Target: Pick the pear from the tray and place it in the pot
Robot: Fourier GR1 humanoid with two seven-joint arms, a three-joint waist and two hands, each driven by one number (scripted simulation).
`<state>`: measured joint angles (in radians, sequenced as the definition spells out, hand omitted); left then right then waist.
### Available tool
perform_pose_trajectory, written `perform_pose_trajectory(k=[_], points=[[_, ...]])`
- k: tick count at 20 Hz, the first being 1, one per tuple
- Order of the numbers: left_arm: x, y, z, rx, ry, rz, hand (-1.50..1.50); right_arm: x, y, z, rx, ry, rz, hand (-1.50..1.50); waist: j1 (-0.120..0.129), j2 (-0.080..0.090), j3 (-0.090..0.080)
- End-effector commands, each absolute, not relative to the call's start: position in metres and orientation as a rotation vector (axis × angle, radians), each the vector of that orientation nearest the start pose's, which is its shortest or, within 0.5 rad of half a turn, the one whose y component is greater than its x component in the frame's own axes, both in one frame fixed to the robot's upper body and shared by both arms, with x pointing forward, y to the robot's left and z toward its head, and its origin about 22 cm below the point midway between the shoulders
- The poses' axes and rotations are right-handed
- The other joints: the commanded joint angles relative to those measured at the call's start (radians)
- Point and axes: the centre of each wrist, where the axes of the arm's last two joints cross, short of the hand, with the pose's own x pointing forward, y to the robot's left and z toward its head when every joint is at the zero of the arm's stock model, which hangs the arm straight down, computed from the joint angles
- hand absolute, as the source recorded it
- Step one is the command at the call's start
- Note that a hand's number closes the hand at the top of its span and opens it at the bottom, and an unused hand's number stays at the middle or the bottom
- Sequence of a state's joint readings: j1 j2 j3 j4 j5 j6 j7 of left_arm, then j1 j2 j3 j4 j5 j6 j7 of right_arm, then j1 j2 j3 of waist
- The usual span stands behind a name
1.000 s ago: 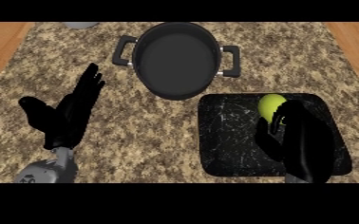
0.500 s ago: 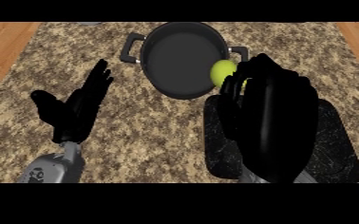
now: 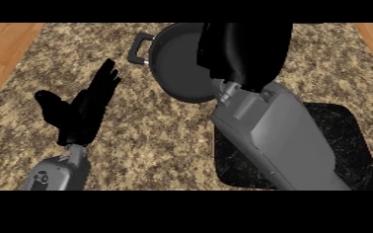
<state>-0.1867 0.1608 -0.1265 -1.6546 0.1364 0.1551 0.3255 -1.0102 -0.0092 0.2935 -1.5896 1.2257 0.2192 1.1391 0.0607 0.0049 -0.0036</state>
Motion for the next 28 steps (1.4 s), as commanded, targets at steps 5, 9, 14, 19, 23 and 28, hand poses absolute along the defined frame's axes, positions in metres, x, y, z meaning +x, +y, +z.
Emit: perform_pose_trajectory(k=[5,9,14,19,23,28], points=[[0.284,0.207,0.067,-0.022,-1.477,-0.037,0.00,0.355,-0.007,0.266,-1.303,-1.241,0.437,1.50,-0.008,0.005,0.001],[0.279,0.217,0.074,-0.033,-1.482,-0.055,0.00,0.390,-0.010,0.247,-1.284,-1.216,0.523,1.50,-0.009,0.006,0.002],[0.266,0.219,0.052,-0.008,-1.475,-0.071,0.00,0.406,-0.039,0.218,-1.062,-1.155,0.342,-1.50,-0.001,0.011,0.002],[0.282,0.217,0.067,-0.008,-1.493,-0.066,0.00,0.416,-0.042,0.210,-0.898,-1.163,0.253,-1.50,-0.003,0.012,0.003],[0.275,0.210,0.066,-0.039,-1.492,-0.071,0.00,0.416,-0.034,0.215,-0.849,-1.277,0.098,-1.50,0.012,0.008,0.003],[0.280,0.219,0.066,-0.005,-1.480,-0.030,0.00,0.412,-0.037,0.210,-0.918,-1.530,-0.139,-1.50,-0.020,0.004,0.003]])
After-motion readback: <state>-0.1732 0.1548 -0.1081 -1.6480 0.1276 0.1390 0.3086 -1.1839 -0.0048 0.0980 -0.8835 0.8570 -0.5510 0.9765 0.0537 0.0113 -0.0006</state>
